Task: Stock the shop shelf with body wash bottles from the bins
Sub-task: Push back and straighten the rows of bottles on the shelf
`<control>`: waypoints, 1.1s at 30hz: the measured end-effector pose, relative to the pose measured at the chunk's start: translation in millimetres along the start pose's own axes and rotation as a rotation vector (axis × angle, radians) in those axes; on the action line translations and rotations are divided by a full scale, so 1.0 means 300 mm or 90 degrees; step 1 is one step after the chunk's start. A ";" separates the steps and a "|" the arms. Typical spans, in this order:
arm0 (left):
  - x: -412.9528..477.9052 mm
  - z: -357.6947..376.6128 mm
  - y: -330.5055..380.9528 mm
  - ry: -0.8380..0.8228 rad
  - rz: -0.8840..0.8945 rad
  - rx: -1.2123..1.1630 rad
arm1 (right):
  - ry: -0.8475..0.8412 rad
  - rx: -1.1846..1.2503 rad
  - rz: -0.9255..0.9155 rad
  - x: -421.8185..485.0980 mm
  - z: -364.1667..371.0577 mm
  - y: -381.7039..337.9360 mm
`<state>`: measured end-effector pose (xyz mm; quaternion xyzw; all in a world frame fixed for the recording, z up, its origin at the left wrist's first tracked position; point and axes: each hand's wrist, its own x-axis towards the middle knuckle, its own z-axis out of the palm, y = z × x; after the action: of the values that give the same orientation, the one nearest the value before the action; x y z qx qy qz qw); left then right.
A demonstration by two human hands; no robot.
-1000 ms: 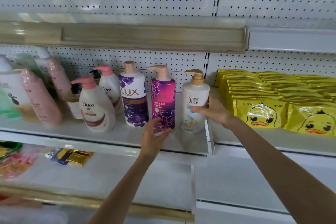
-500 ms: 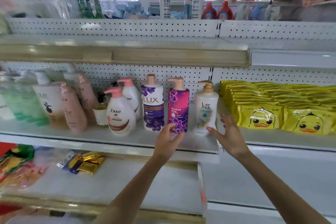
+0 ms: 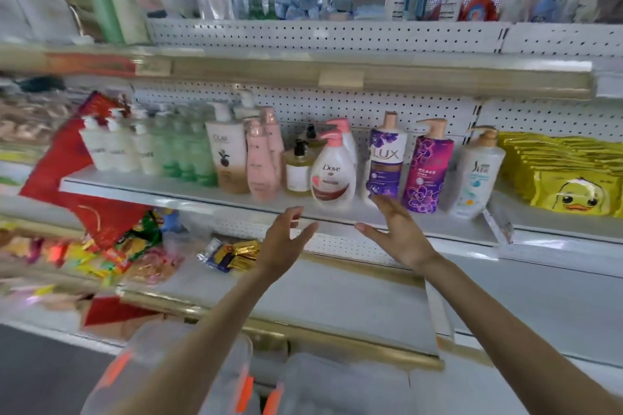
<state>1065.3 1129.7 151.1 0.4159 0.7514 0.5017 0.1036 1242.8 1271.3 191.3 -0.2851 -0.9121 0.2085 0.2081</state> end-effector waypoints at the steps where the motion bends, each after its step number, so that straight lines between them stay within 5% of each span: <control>1: -0.015 -0.058 -0.012 0.010 -0.012 0.008 | -0.014 0.001 -0.015 0.007 0.023 -0.051; 18: -0.223 -0.809 -0.197 0.103 -0.079 0.240 | -0.134 -0.115 -0.322 0.234 0.392 -0.709; 26: -0.158 -1.157 -0.385 0.048 -0.046 0.472 | -0.163 -0.260 -0.367 0.371 0.631 -0.975; 33: 0.000 -1.503 -0.587 -0.035 0.004 0.532 | -0.161 -0.271 -0.310 0.517 0.852 -1.273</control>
<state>715.3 802.0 217.3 0.4375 0.8861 0.1429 -0.0557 833.4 1011.9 211.2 -0.0678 -0.9950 -0.0084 0.0730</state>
